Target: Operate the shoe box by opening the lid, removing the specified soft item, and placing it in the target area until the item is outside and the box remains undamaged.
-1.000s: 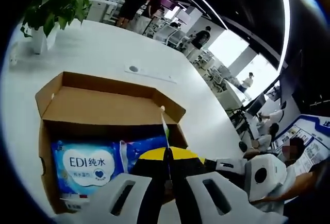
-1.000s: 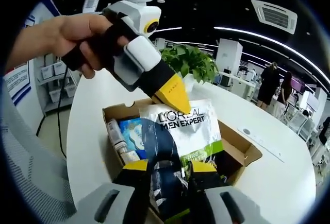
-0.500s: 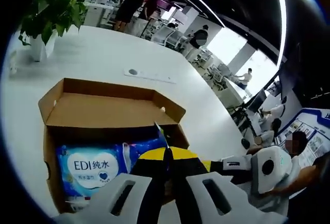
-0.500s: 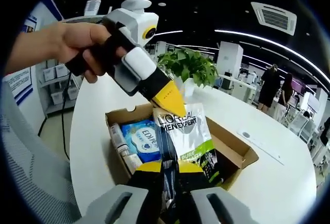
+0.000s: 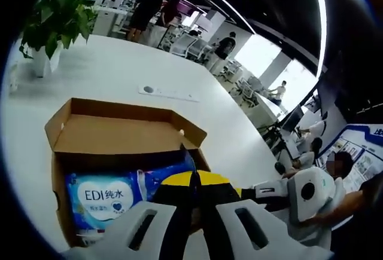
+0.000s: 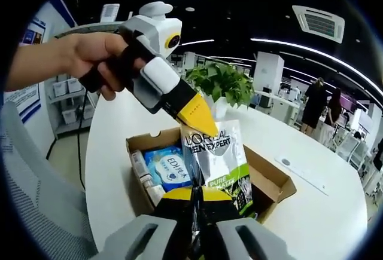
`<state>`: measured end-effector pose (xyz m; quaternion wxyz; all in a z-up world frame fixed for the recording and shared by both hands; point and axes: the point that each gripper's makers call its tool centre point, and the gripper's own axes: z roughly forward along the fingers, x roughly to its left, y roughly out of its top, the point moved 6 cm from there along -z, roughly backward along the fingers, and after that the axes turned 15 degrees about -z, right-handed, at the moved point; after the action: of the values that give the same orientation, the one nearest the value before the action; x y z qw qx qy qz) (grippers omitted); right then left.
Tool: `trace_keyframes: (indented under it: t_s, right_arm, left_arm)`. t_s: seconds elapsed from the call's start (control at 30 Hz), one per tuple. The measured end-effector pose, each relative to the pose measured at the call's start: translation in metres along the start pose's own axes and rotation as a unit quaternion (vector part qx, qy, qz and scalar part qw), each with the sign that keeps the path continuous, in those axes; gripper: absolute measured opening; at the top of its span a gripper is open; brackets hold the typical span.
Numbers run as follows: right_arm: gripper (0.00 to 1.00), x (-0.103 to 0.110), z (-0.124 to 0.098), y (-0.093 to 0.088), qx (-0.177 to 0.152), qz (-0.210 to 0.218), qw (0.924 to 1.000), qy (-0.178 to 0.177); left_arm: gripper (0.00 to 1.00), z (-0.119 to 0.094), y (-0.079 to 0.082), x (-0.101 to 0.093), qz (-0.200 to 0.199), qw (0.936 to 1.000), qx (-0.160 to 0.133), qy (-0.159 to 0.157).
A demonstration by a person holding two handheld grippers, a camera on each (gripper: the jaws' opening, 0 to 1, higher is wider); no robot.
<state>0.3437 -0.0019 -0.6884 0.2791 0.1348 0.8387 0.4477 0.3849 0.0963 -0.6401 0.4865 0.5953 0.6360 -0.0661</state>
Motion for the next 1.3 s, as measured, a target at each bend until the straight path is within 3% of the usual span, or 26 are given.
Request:
trace_keyframes:
  t_s: [0.47,0.8,1.3]
  right_arm:
    - [0.0,-0.016,-0.01,0.017,-0.014,-0.014,0.9997,-0.011]
    - [0.0,-0.025,-0.02,0.019,-0.018,-0.025,0.9993,-0.02]
    - [0.0,-0.038,-0.036,0.003,-0.004,-0.037,0.9988,-0.033]
  left_arm:
    - [0.0,-0.008,0.015,-0.018,0.01,0.9996,-0.02,-0.019]
    - [0.0,-0.005,0.018,-0.033,0.026,0.999,-0.022,-0.03]
    - [0.0,0.016,0.012,-0.046,0.036,0.9984,-0.009,-0.042]
